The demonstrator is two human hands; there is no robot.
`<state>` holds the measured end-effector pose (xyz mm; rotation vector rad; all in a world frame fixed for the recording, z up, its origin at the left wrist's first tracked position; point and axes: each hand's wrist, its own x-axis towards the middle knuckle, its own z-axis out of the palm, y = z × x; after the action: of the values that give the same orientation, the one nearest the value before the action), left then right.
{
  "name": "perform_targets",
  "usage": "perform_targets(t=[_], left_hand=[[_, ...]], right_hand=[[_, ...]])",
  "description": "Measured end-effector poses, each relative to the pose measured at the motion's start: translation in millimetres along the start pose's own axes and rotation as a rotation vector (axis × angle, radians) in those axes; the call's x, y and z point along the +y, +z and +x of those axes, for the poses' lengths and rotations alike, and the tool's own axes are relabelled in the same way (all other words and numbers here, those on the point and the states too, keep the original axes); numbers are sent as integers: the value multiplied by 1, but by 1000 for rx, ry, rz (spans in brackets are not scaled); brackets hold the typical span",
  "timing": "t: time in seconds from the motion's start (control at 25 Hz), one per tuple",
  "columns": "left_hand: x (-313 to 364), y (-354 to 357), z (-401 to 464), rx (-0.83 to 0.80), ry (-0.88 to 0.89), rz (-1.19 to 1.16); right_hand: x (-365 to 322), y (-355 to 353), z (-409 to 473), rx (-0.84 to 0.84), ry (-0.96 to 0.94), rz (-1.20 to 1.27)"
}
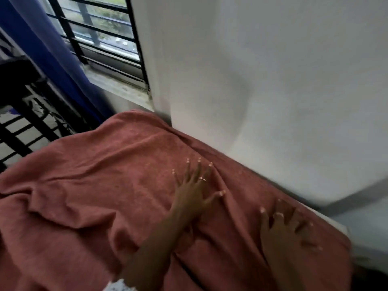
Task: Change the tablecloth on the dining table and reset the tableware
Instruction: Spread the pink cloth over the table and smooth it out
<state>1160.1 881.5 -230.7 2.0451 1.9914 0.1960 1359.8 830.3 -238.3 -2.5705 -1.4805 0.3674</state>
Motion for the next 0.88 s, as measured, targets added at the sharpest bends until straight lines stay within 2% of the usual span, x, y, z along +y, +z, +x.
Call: perform_targets(t=[0.16, 0.24, 0.32, 0.4, 0.52, 0.6, 0.64, 0.76, 0.88], left_hand=[[37, 35, -19, -38, -61, 106], [39, 40, -30, -17, -78, 130], [45, 39, -39, 15, -103, 136], [52, 35, -38, -4, -132, 157], [73, 26, -22, 18, 4, 151], [93, 30, -8, -88, 95, 146], [101, 36, -1, -153, 85, 146], [115, 42, 20, -217, 11, 143], [116, 34, 26, -207, 29, 33]], right_hand=[[63, -1, 21, 47, -214, -63], [77, -9, 47, 1, -250, -59], [93, -14, 65, -24, -260, -82], [100, -19, 78, 38, -259, -109], [98, -38, 91, 35, -197, -95], [99, -45, 78, 136, -150, -73], [99, -43, 63, 184, -133, -54], [104, -18, 14, 25, -105, -55], [123, -17, 42, -53, -182, -37]])
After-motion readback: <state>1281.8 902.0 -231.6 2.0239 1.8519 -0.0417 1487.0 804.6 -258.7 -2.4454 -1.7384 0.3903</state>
